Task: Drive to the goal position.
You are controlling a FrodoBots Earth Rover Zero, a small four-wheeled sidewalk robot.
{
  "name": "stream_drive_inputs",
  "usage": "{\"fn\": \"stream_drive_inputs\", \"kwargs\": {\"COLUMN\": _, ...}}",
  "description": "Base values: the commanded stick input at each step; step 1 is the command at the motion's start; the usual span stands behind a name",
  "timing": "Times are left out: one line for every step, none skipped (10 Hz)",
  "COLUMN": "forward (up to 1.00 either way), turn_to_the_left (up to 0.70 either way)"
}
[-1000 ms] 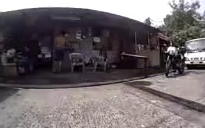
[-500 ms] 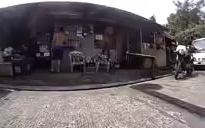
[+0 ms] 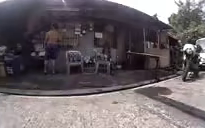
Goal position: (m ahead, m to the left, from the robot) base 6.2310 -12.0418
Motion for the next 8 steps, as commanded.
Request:
{"fn": "stream_drive_inputs", "kwargs": {"forward": 0.70, "turn_to_the_left": 0.00}}
{"fn": "stream_drive_inputs", "kwargs": {"forward": 0.70, "turn_to_the_left": 0.00}}
{"fn": "stream_drive_inputs", "kwargs": {"forward": 0.70, "turn_to_the_left": 0.00}}
{"fn": "stream_drive_inputs", "kwargs": {"forward": 0.70, "turn_to_the_left": 0.00}}
{"fn": "stream_drive_inputs", "kwargs": {"forward": 0.70, "turn_to_the_left": -0.11}}
{"fn": "stream_drive_inputs", "kwargs": {"forward": 0.70, "turn_to_the_left": -0.27}}
{"fn": "stream_drive_inputs", "kwargs": {"forward": 0.70, "turn_to_the_left": -0.27}}
{"fn": "stream_drive_inputs", "kwargs": {"forward": 0.70, "turn_to_the_left": -0.27}}
